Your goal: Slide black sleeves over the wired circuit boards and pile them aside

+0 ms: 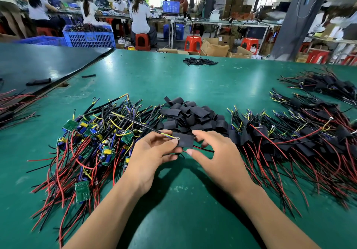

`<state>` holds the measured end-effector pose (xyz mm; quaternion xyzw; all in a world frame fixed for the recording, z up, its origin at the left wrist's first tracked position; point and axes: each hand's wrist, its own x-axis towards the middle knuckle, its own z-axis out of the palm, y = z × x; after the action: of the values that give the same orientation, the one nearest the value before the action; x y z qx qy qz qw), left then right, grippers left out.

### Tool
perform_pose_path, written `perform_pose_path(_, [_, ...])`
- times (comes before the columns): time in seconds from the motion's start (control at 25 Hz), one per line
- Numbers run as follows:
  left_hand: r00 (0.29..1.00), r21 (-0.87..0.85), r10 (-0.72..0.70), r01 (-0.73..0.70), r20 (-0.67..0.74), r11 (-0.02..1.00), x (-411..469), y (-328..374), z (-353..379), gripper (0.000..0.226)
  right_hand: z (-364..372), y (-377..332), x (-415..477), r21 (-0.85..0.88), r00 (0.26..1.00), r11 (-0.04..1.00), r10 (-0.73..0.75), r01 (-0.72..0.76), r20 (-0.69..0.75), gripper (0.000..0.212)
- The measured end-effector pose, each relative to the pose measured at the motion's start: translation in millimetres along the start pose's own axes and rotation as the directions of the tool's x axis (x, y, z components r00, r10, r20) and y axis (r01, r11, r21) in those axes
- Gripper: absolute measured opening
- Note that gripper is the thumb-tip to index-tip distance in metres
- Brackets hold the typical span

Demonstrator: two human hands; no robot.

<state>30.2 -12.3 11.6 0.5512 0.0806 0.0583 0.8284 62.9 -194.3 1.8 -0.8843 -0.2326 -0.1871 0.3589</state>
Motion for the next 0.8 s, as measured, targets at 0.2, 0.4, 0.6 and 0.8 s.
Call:
perform_pose_path(0.2, [0.997, -0.134, 0.043, -0.051, -0.065, 0.990, 4, -1, -1, 0.023, 1, -10, 0, 0.096, 0.948, 0.974, -0.173, 0.205, -0.268, 0.013])
perform_pose_path(0.4, [0.997, -0.183, 0.034, -0.046, -0.068, 0.982, 2, 2, 0, 0.023, 5, -21, -1, 0.473, 0.897, 0.783, 0.235, -0.403, 0.374, 0.039])
perform_pose_path(0.6, [0.998, 0.045, -0.070, 0.070, 0.006, 0.997, -1, 2, 3, 0.017, 7, -21, 6, 0.634, 0.705, 0.310, 0.348, -0.708, 0.618, 0.057])
perform_pose_path(0.8, [0.992, 0.137, -0.103, 0.092, 0.071, 0.986, -3, 2, 3, 0.005, 8, -20, 4, 0.652, 0.707, 0.273, 0.282, -0.707, 0.649, 0.047])
